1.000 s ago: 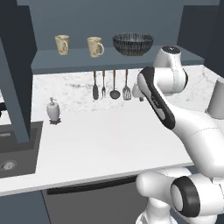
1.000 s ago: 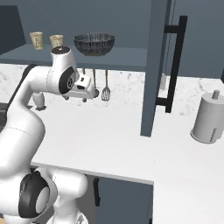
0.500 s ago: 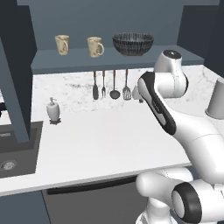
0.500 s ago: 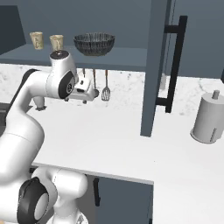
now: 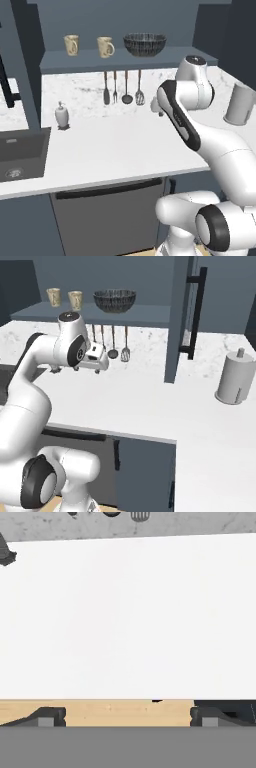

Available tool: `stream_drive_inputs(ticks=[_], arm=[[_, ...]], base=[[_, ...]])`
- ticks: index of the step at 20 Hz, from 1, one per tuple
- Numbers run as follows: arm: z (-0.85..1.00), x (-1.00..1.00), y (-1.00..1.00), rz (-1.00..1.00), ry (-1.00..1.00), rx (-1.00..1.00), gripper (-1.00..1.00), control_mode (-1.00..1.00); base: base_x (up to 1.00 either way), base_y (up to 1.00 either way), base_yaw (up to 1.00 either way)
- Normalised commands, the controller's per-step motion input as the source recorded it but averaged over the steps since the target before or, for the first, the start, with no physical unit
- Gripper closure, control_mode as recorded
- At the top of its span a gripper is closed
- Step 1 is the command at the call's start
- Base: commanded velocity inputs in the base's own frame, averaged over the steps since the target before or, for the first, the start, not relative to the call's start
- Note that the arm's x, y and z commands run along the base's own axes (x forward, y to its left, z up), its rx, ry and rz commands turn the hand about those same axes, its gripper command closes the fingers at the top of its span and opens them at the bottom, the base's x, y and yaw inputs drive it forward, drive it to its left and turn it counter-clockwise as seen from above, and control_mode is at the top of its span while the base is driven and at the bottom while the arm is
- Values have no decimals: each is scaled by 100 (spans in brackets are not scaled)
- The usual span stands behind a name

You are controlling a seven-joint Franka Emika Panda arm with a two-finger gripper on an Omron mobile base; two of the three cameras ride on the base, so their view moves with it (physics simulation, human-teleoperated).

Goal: Gather all objects into one cabinet and sort the glasses and bowls to opposite sides.

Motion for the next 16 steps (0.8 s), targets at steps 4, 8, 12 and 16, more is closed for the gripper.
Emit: stream_drive_inputs(ticks=[4, 8, 12, 16], arm=[[0, 0, 0, 0, 0, 0, -100, 100], [0, 0, 0, 0, 0, 0, -100, 100], [0, 0, 0, 0, 0, 0, -100, 100], [0, 0, 0, 0, 0, 0, -100, 100]], base=[[-100, -1, 0], [-100, 0, 1], [-100, 0, 1], [-44, 49, 1]])
